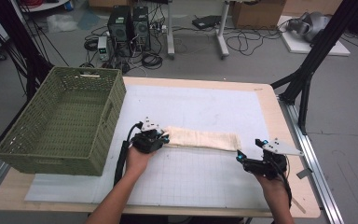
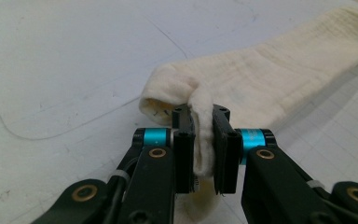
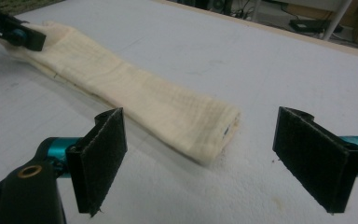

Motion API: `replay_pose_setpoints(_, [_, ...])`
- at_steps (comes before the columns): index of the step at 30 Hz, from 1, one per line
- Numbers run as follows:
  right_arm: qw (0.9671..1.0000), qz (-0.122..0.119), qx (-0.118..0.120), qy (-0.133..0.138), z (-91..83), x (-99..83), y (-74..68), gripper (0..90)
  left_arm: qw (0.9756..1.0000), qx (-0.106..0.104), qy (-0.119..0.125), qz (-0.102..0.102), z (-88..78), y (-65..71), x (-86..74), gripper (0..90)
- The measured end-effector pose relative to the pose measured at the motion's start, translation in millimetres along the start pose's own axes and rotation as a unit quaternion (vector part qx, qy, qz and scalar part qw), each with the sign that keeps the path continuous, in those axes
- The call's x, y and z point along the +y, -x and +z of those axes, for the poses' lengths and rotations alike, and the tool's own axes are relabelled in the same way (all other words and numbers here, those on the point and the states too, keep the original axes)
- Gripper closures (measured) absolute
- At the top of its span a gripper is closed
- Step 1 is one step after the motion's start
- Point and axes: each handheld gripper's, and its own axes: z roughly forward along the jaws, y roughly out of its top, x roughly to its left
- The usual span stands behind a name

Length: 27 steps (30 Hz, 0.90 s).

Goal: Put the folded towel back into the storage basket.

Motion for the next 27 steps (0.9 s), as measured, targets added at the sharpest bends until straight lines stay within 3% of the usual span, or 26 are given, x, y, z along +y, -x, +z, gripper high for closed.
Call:
replay_pose_setpoints(3, [0.9999,-0.007,0.011,0.006,13.9,7.8,1.9,16.0,1.0000,-0.005,0.001,-0.004,-1.0,-1.6,-0.2,80.5])
replay_pose_setpoints(8, [1.0000,-0.002,0.002,0.005,23.3,10.9,5.3,16.6,1.0000,-0.007,0.000,-0.006,-2.1,-2.1,-0.1,80.5])
replay_pose_setpoints(13, [0.9996,0.027,-0.012,-0.001,36.7,10.4,15.6,19.6,0.9999,-0.007,0.004,-0.013,-1.7,-2.6,-0.1,80.5])
replay_pose_setpoints(15, [0.9990,0.038,-0.018,-0.016,44.6,9.7,17.8,19.7,0.9999,-0.007,0.005,-0.014,-1.9,-2.6,0.0,80.4])
replay_pose_setpoints(19, [0.9982,0.044,-0.020,-0.034,48.9,7.4,20.3,22.9,0.9998,-0.007,0.003,-0.017,-2.4,-2.1,0.0,80.5])
replay_pose_setpoints(21, [0.9981,0.046,-0.021,-0.034,47.8,7.3,21.8,25.2,0.9998,-0.006,0.002,-0.019,-2.4,-1.9,0.2,80.4])
replay_pose_setpoints(22, [0.9976,0.059,-0.027,-0.023,43.5,6.8,27.0,27.4,0.9998,-0.005,0.001,-0.019,-2.5,-1.7,0.4,80.4])
replay_pose_setpoints(27, [0.9968,0.070,-0.022,-0.032,44.0,5.2,30.5,31.6,0.9998,-0.004,0.000,-0.018,-2.3,-1.5,0.3,80.4])
